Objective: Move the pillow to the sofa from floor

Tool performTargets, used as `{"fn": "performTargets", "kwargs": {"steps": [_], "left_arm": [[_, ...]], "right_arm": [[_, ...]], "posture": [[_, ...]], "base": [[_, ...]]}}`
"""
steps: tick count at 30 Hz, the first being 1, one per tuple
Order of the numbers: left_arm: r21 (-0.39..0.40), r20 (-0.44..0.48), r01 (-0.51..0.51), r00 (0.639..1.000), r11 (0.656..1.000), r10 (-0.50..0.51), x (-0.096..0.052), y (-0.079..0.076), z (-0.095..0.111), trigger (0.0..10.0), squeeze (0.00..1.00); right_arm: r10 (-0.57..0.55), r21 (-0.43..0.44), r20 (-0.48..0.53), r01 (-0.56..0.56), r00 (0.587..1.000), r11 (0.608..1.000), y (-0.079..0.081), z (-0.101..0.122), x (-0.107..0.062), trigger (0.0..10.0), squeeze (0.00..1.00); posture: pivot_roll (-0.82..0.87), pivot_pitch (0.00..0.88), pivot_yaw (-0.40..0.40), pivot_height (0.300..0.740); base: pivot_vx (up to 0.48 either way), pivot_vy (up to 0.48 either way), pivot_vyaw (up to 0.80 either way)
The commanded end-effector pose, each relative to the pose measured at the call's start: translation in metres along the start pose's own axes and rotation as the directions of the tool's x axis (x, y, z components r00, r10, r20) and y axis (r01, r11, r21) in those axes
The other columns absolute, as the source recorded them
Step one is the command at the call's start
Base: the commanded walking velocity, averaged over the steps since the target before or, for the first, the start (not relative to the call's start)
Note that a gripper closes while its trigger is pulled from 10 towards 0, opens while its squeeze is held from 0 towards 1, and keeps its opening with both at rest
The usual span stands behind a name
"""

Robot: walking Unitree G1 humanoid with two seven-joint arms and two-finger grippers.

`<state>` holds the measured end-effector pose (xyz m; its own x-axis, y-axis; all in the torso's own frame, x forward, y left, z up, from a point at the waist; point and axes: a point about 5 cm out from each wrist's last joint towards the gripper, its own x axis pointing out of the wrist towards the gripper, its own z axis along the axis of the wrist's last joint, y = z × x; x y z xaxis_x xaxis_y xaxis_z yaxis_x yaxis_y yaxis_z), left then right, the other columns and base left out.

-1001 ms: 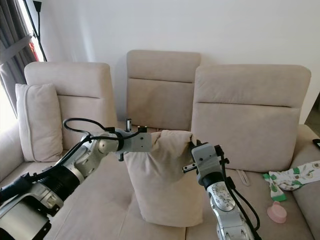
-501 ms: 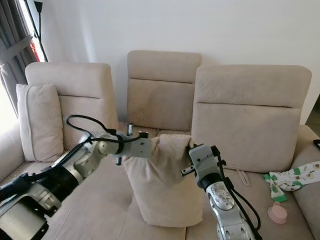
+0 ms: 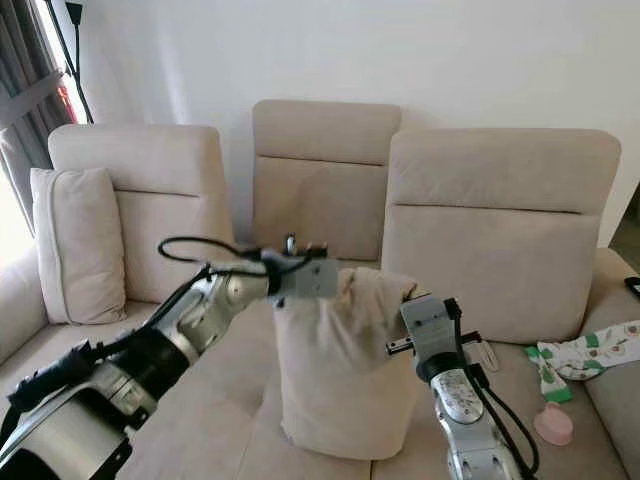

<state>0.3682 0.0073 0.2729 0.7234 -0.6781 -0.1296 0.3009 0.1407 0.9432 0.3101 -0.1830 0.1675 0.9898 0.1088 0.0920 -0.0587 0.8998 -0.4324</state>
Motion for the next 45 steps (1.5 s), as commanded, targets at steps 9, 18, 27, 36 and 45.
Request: {"fn": "performTargets", "kwargs": {"steps": [9,18,27,36,45], "left_arm": [[-0.045,-0.038,-0.13,0.991,0.99,0.129,0.0,0.012,-0.007,10.0,0.0],[-0.098,-0.046,-0.229,0.973,0.969,0.225,-0.004,0.021,-0.01,10.0,0.0],[-0.121,-0.046,-0.246,0.969,0.962,0.243,-0.005,0.017,-0.011,10.0,0.0],[-0.119,-0.039,-0.278,0.961,0.953,0.275,-0.007,0.022,-0.01,10.0,0.0],[-0.126,-0.035,-0.284,0.959,0.95,0.282,-0.008,0.02,-0.01,10.0,0.0]], "right_arm": [[-0.009,-0.012,-0.081,0.008,0.997,1.0,0.002,-0.014,0.002,10.0,0.0],[-0.18,-0.085,-0.138,0.169,0.974,0.982,-0.024,-0.023,0.005,10.0,0.0],[-0.288,-0.119,-0.072,0.278,0.955,0.953,-0.041,-0.013,0.009,10.0,0.0],[-0.293,-0.142,-0.075,0.28,0.953,0.949,-0.045,-0.014,0.016,10.0,0.0],[-0.483,-0.207,-0.063,0.462,0.873,0.862,-0.075,-0.012,0.019,10.0,0.0]], "posture": [[-0.1,0.0,0.064,0.74],[-0.09,0.0,0.062,0.74],[-0.09,0.0,0.054,0.74],[-0.09,0.0,0.05,0.74],[-0.08,0.0,0.046,0.74]], "base": [[0.0,0.0,0.0],[0.0,0.0,0.0],[0.0,0.0,0.0],[0.0,0.0,0.0],[0.0,0.0,0.0]]}}
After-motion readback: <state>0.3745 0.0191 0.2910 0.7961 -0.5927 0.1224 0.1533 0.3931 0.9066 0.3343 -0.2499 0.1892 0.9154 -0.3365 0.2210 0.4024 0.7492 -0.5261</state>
